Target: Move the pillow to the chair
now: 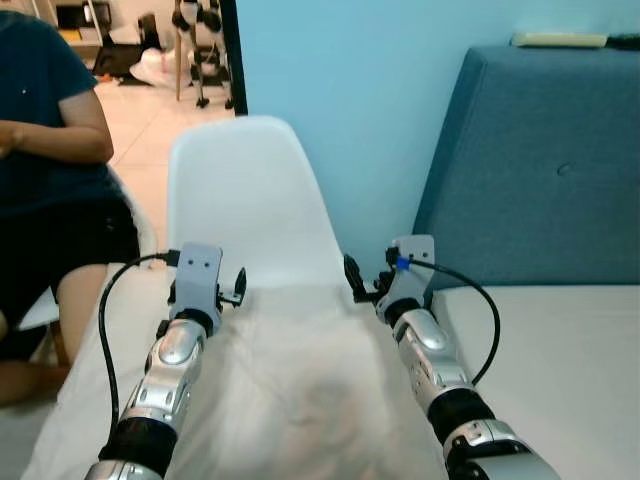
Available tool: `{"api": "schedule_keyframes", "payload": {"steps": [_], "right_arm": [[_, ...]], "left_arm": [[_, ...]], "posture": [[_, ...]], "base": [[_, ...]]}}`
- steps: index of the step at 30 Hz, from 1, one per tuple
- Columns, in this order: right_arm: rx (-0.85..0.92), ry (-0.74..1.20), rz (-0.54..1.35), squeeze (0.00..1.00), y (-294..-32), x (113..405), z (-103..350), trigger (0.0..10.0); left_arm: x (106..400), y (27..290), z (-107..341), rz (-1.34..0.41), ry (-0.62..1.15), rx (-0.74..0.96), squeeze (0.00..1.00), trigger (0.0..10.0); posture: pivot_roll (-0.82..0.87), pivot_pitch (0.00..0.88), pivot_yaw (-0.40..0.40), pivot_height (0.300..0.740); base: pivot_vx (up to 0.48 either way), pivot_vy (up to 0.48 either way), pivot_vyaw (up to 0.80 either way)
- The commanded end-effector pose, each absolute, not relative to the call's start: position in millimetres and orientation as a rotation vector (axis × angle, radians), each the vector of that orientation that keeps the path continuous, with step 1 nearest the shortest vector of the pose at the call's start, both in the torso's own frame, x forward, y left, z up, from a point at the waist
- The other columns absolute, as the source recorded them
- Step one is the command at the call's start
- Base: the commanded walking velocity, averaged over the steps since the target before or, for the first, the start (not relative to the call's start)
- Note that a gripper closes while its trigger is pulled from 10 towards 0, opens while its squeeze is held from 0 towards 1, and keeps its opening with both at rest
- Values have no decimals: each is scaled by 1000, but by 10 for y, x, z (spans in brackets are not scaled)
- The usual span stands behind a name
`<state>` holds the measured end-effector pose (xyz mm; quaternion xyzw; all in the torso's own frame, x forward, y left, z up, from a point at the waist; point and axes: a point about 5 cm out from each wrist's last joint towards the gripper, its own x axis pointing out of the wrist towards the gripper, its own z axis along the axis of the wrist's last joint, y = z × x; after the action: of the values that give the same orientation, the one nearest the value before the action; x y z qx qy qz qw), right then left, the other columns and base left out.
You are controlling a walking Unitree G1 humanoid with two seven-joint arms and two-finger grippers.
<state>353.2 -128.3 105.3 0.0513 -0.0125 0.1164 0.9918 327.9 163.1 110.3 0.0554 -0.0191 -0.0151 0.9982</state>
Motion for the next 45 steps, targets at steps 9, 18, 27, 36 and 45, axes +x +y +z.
{"api": "schedule_keyframes", "payload": {"steps": [9, 18, 27, 36, 45], "right_arm": [[95, -17, 271, 0, -1217, 3534, 1066, 10000], [126, -4, 248, 0, -1315, 3471, 966, 10000], [96, 91, 227, 0, -1425, 3350, 715, 10000], [22, 255, 268, 0, -1465, 3243, 446, 10000], [-157, 521, 351, 0, -1410, 2947, -13, 10000]], "left_arm": [[3288, 1700, 1101, 8, -36, 112, 0, 10000], [3237, 1657, 973, -22, 9, 156, 0, 10000], [3132, 1742, 747, 5, 105, 176, 0, 10000], [2932, 1963, 359, 118, 258, 38, 0, 10000], [2630, 2026, -140, 121, 559, 130, 0, 10000]], "posture": [[8, 15, -34, 685], [2, 12, -24, 710], [3, 16, -16, 740], [-1, 11, -16, 740], [9, 15, -38, 740]], "base": [[0, 0, 0], [0, 0, 0], [0, 0, 0], [0, 0, 0], [0, 0, 0]]}}
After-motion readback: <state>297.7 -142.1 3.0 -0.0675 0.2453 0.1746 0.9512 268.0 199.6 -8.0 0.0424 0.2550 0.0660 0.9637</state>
